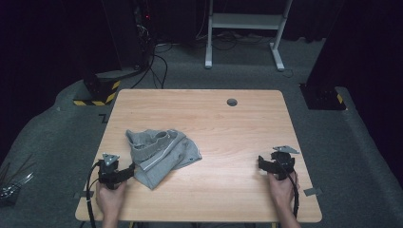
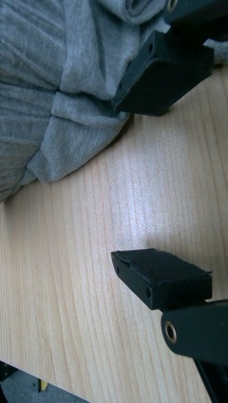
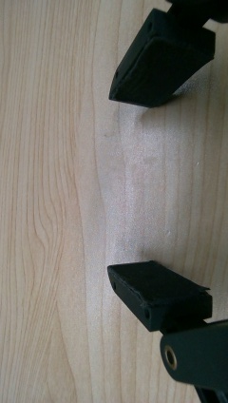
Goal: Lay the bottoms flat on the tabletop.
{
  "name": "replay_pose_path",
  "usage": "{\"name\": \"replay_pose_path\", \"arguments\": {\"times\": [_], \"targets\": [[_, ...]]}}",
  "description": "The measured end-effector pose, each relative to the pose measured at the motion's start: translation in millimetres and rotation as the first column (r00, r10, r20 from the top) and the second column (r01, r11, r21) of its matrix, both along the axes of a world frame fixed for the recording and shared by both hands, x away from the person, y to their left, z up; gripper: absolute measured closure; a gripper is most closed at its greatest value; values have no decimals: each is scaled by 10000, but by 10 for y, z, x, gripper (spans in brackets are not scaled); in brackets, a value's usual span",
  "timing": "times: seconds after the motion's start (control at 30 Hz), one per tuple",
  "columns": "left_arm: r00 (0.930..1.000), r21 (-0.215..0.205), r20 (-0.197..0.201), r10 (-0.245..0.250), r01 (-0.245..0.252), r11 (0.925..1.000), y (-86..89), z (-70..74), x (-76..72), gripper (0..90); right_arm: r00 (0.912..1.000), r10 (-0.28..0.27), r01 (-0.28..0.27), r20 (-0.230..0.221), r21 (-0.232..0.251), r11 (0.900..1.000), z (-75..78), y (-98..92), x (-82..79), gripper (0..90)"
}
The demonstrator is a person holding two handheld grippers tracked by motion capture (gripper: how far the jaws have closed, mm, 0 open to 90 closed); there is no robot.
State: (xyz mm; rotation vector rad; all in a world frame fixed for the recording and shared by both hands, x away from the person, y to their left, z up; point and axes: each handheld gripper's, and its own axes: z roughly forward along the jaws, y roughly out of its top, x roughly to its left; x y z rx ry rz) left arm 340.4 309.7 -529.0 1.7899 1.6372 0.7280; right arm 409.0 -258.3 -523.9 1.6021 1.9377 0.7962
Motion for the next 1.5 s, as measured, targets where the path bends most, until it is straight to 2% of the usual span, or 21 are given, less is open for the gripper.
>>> {"name": "replay_pose_path", "arguments": {"times": [0.87, 1.03, 1.17, 1.27, 1.37, 1.5], "targets": [[10000, 2, 23, -1, 1, 10000, -10, 1, -2, 248, 9998, -173, 173, -11, -47, 9998, -1, -2, 8, 134], [9999, -3, 29, 159, -159, 9999, -35, 3, -3, 263, 9995, -308, 308, -27, -34, 9995, 0, -4, 12, 134], [9999, -153, 54, 115, -114, 9998, -67, 4, -5, 259, 9995, -308, 308, -25, -33, 9995, 0, -4, 12, 134], [10000, -424, 60, -28, 30, 9991, -84, 13, -21, 265, 9995, -306, 306, -24, -40, 9995, 0, -5, 13, 134], [9995, -658, 308, -75, 95, 9978, -95, 28, -41, 274, 9995, -317, 317, -27, -33, 9995, 0, -4, 13, 134], [9991, -809, 380, -200, 230, 9965, -108, 70, -60, 274, 9996, -295, 295, -15, -54, 9996, 0, -6, 15, 135]]}}
